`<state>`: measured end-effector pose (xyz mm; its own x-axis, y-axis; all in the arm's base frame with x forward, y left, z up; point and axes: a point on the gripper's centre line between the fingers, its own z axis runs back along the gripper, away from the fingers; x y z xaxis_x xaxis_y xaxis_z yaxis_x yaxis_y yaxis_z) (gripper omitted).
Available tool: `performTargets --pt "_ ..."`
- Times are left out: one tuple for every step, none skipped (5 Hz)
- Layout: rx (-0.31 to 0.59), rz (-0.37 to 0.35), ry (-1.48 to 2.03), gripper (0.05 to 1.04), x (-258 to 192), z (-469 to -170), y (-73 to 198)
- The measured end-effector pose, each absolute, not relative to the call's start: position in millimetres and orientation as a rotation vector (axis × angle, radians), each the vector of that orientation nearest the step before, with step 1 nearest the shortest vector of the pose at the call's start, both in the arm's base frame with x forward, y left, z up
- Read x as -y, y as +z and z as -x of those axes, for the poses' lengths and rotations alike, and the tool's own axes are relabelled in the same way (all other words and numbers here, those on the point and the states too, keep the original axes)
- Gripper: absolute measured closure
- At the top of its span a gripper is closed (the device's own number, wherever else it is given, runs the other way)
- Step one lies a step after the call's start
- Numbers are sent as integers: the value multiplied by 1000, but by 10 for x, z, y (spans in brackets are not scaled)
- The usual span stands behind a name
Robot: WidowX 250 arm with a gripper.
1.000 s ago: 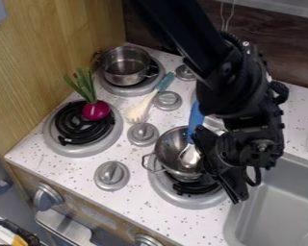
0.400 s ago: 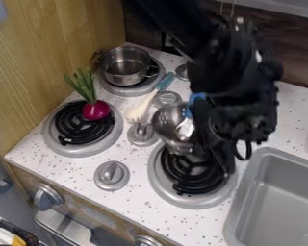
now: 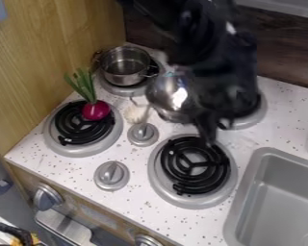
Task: Put the silver pot inside the silver bowl upper left of the burner
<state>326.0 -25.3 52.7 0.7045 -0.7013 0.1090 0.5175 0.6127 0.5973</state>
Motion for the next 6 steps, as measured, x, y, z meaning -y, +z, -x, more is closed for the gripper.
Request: performTargets --pt "349 -574 -780 1010 -38 -3393 565" --pt "347 -582 -825 1010 -275 -3474 524" --pt "360 -613 -832 1010 -490 -3570 562" --pt "353 -633 -840 1010 -664 -3681 574" --pt "342 -632 -848 1010 -795 -3828 574" --pt "367 -642 -850 1010 -895 -3963 600"
